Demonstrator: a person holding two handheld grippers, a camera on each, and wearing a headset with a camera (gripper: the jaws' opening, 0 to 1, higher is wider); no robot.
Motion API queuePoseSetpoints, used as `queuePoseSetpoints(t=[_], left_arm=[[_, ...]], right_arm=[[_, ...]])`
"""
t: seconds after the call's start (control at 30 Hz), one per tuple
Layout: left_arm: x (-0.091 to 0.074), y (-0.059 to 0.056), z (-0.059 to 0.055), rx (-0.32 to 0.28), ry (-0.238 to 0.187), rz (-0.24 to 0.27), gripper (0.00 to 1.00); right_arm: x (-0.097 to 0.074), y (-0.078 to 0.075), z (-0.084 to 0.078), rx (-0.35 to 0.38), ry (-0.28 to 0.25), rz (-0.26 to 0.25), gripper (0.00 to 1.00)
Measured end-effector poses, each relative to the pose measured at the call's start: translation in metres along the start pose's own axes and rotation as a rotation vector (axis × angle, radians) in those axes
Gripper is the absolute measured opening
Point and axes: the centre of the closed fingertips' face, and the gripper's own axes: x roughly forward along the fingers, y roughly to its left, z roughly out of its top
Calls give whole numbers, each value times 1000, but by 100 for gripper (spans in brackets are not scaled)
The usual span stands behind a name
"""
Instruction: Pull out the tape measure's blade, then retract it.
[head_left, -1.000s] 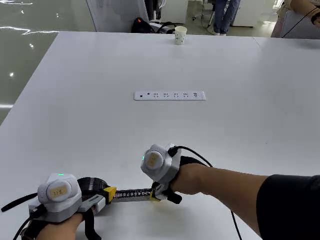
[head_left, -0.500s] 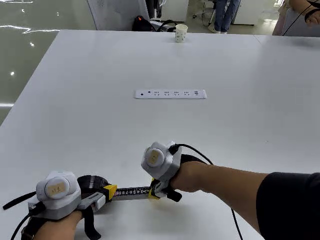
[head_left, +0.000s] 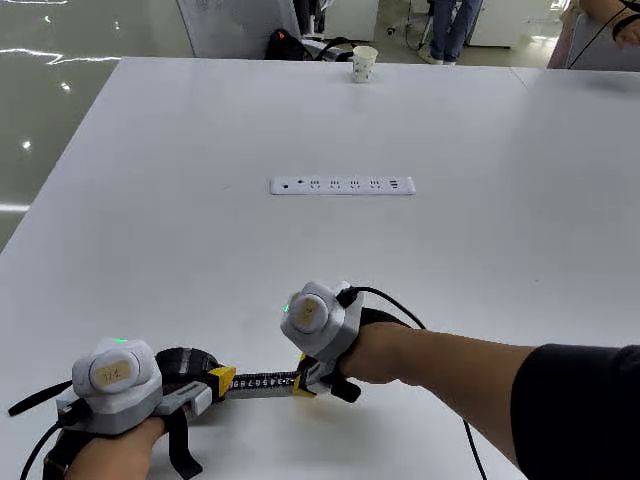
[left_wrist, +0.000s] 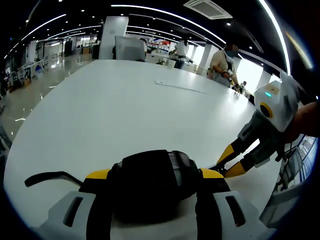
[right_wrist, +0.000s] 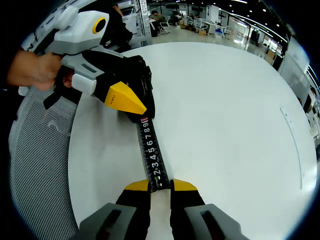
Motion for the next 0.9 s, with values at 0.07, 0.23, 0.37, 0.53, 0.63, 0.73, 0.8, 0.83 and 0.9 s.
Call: queuePoseSetpoints(t=[0.07, 0.23, 0.37, 0.53, 0.63, 0.73, 0.8, 0.83, 0.9], left_arm=[[0, 0, 0, 0, 1, 0, 62], [-1, 0, 0, 1, 3, -1, 62], [-1, 0, 0, 2, 3, -1, 62], [-1, 0, -1, 1, 5, -2, 63], [-1, 0, -1, 1, 5, -2, 63], [-1, 0, -1, 2, 5, -4, 63], [-1, 0, -1, 1, 6, -4, 63], [-1, 0, -1, 1, 6, -4, 63], [-1, 0, -1, 1, 7, -4, 63]], right_arm=[[0, 0, 1, -2, -5, 0, 11], [1, 2, 2, -9, -16, 7, 11], [1, 2, 3, 1, -18, 8, 11], [3, 2, 5, 1, -21, 8, 11], [3, 3, 6, 2, -25, 9, 11], [4, 3, 7, -8, -24, 13, 11], [4, 3, 9, 4, -27, 15, 11], [4, 3, 9, 4, -27, 16, 11], [4, 4, 10, -1, -29, 16, 11]])
